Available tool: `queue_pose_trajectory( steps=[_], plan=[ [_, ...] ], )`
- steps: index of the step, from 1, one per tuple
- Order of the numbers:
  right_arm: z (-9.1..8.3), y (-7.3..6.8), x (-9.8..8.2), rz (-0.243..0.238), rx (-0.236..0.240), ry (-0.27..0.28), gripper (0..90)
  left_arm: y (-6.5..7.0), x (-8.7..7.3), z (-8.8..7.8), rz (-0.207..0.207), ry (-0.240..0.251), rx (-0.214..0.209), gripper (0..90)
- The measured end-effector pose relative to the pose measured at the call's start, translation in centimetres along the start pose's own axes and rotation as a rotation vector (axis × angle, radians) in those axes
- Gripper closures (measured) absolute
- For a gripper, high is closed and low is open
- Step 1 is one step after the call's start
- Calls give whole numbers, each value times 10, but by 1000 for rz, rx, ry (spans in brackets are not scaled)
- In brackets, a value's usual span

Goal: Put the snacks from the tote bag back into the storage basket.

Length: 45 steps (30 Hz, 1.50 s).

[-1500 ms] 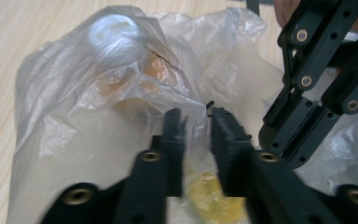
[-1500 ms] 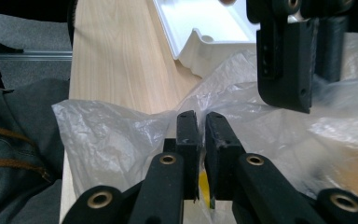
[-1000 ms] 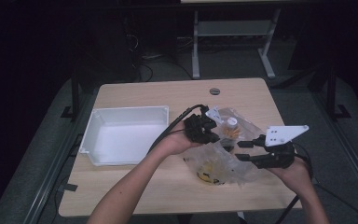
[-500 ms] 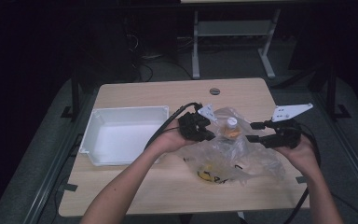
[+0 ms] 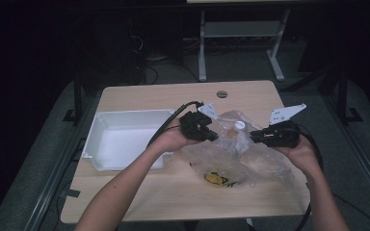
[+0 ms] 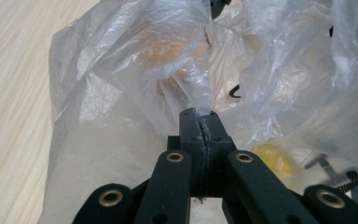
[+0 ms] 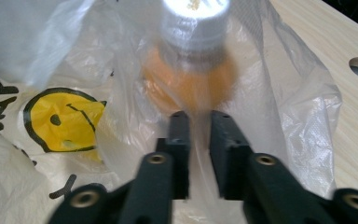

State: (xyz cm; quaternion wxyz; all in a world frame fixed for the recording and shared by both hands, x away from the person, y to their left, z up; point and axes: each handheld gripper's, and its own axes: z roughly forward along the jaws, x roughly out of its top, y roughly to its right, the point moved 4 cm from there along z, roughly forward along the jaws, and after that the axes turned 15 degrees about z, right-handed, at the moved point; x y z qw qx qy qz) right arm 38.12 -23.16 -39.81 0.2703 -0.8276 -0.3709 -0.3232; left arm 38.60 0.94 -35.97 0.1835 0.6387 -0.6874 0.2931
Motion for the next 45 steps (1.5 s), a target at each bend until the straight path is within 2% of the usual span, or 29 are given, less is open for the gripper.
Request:
queue_pose_trajectory(
  steps=[1, 4, 12, 21, 27, 35, 45],
  plan=[
    [0, 0, 0, 0, 0, 0, 799, 0, 0, 0, 0, 0, 0, 894],
    [-1, -2, 0, -12, 2, -14, 893, -4, -2, -1, 4, -5, -5, 895],
    [-12, -7, 5, -22, 8, -16, 897, -6, 0, -7, 10, -2, -2, 896],
    [-27, -11, 25, -58, -2, -5, 897, -12, 5, -19, 12, 16, 26, 896],
    [-29, -8, 36, -58, 8, -2, 897, -16, 4, -18, 6, 2, 33, 896],
    [-30, -2, 50, -68, 6, -2, 897, -25, 6, -24, -4, 11, 49, 896],
    [-30, 8, 56, -41, 9, 7, 897, -37, 4, -27, -4, 5, 68, 897]
  ],
)
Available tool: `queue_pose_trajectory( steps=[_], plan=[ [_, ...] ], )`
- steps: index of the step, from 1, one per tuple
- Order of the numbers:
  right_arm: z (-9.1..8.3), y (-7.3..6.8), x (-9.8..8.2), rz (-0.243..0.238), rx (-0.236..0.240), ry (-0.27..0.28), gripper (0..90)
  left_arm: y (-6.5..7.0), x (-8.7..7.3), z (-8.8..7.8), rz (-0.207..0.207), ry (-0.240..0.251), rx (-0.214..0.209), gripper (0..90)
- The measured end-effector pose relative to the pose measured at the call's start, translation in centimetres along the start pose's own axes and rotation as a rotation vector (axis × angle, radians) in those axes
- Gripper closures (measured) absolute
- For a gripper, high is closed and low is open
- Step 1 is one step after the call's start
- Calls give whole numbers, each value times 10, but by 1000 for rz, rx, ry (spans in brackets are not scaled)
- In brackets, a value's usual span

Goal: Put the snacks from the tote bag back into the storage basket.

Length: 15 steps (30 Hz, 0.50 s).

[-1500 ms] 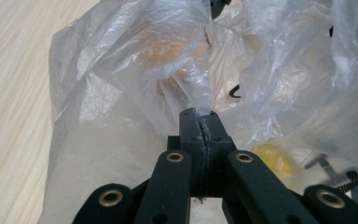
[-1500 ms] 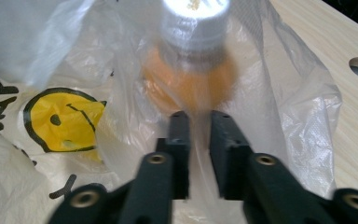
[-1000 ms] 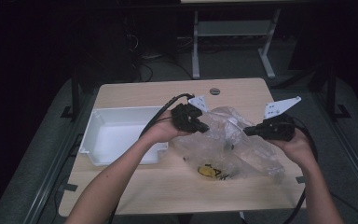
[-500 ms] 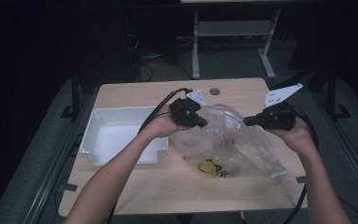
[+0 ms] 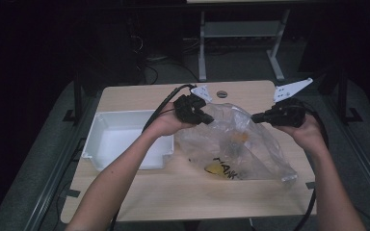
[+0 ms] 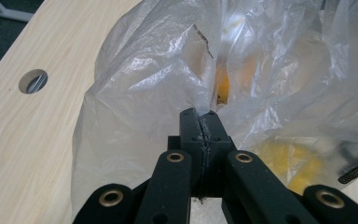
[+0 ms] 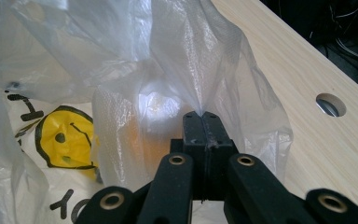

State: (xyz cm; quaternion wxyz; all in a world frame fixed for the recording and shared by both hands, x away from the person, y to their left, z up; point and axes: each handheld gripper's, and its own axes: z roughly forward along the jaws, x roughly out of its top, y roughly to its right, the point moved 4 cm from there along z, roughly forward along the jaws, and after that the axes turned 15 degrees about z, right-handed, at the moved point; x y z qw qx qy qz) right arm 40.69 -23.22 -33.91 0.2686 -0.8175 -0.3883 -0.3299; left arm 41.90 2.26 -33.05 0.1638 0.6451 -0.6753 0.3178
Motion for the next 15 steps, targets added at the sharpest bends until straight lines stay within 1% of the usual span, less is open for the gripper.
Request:
queue_pose_trajectory(
  steps=[4, 6, 7, 10, 11, 14, 15],
  plan=[
    [3, 5, 0, 19, 1, -5, 897, -4, -3, 4, -11, -1, 2, 897],
    [6, 9, -2, 40, -1, -13, 897, -4, -3, 6, -16, -3, 5, 897],
    [6, 9, -2, 40, -1, -13, 897, -6, -4, 6, -5, -16, 1, 897],
    [10, 13, -4, 55, -2, -22, 897, -7, -5, 10, -10, -18, 2, 897],
    [11, 14, -5, 69, -1, -28, 897, -7, -6, 13, -14, -20, 3, 897],
    [13, 15, -5, 73, -2, -30, 897, -7, -8, 15, -9, -29, 1, 897],
    [13, 15, -6, 75, -3, -33, 897, -6, -8, 17, -23, -22, 3, 897]
  ],
)
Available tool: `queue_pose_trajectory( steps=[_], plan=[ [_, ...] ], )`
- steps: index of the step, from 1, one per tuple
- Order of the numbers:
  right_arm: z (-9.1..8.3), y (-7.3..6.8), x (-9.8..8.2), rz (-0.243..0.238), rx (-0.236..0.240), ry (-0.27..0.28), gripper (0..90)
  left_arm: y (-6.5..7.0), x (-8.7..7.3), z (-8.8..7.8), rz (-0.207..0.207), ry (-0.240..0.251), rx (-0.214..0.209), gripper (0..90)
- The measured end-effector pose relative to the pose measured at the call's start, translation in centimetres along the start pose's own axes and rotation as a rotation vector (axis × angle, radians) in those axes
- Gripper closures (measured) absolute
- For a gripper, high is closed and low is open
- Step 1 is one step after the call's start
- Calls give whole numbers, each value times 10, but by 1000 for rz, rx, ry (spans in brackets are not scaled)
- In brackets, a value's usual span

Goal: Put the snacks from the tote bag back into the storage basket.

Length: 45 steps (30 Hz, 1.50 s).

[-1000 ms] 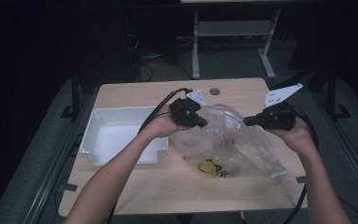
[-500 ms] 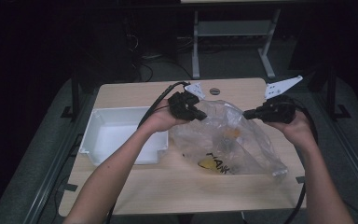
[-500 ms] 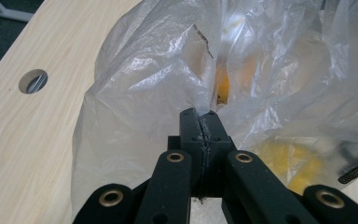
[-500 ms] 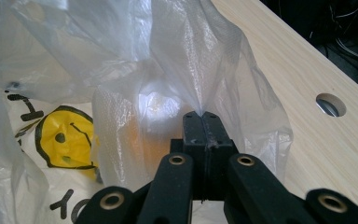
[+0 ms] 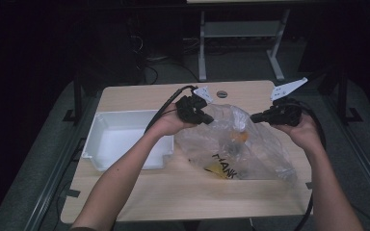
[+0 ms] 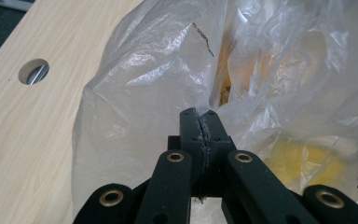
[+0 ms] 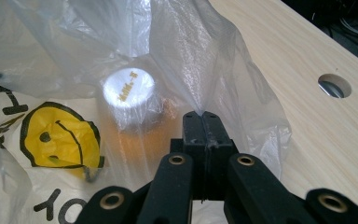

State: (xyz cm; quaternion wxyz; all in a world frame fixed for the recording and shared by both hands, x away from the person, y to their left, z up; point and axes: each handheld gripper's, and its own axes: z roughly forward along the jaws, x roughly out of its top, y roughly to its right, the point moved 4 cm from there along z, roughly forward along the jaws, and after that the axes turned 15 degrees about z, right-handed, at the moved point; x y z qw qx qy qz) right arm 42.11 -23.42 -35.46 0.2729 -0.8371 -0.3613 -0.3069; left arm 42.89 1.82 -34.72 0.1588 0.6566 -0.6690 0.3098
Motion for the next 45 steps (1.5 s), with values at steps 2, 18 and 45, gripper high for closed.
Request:
queue_pose_trajectory(
  steps=[2, 18, 45],
  plan=[
    [1, 1, 0, 3, 1, -3, 897, 0, -2, 2, -1, -4, 1, 897],
    [19, 17, -22, 87, 2, -8, 897, 1, -9, 20, -18, -3, -2, 897],
    [47, 31, -44, 178, -9, -69, 896, 4, -29, 54, -43, -62, -23, 896]
  ],
)
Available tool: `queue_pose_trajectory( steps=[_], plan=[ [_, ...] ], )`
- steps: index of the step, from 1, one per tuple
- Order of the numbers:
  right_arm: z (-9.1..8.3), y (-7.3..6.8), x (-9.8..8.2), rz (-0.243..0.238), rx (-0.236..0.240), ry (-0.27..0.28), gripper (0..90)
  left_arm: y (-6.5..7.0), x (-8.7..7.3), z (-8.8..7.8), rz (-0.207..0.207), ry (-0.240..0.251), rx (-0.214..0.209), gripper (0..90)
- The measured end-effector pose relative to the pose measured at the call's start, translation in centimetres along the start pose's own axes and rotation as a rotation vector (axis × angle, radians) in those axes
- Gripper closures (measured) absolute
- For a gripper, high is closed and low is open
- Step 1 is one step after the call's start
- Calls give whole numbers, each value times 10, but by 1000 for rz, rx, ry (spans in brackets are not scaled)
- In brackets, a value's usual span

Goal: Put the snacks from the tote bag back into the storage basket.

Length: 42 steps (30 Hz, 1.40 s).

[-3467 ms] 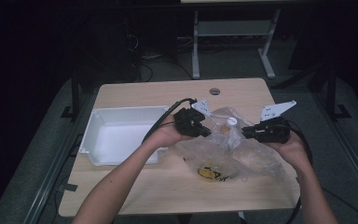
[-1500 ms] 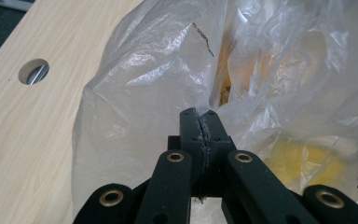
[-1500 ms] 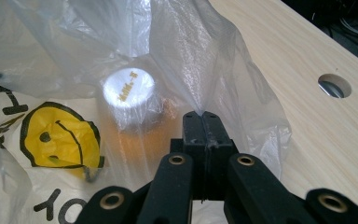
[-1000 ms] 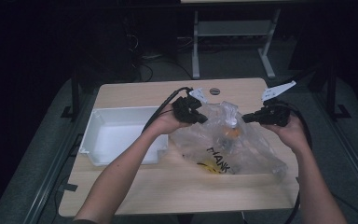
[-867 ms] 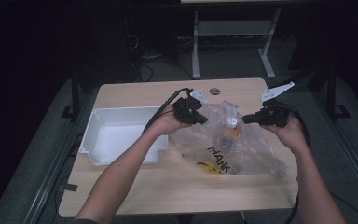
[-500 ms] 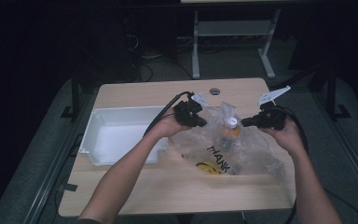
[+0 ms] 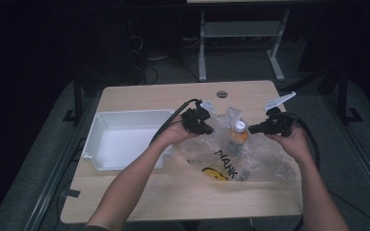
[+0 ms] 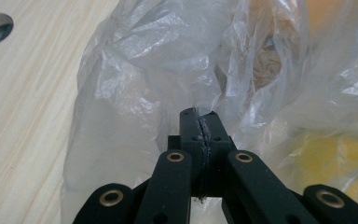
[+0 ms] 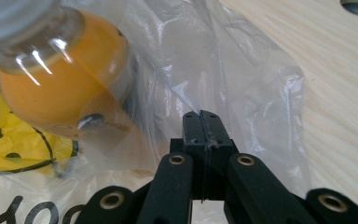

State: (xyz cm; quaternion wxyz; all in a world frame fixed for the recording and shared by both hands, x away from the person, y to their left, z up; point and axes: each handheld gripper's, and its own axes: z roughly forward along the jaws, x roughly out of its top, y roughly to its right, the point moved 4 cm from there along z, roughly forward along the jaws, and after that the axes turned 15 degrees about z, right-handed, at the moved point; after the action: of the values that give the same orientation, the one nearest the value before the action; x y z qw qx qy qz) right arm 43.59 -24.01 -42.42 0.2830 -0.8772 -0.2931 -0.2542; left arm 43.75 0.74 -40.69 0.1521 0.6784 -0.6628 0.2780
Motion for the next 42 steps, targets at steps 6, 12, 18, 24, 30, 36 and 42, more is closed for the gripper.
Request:
queue_pose_trajectory(
  steps=[6, 12, 18, 24, 30, 36, 42],
  plan=[
    [7, 3, -3, 12, -3, -20, 897, 1, -4, 5, -7, -20, -11, 896],
    [13, 7, -10, 23, -1, -22, 897, 2, -8, 11, -15, -27, -17, 895],
    [19, 9, -19, 39, -6, -26, 897, 5, -10, 19, -20, -40, -29, 895],
    [27, 13, -33, 69, -5, -38, 897, 7, -13, 27, -30, -50, -45, 894],
    [32, 14, -37, 76, -7, -46, 897, 10, -17, 34, -33, -73, -53, 893],
    [35, 14, -44, 85, -14, -46, 896, 12, -16, 34, -39, -84, -51, 888],
    [34, 12, -44, 78, -42, -45, 896, 15, -13, 31, -43, -109, -44, 883]
  ],
)
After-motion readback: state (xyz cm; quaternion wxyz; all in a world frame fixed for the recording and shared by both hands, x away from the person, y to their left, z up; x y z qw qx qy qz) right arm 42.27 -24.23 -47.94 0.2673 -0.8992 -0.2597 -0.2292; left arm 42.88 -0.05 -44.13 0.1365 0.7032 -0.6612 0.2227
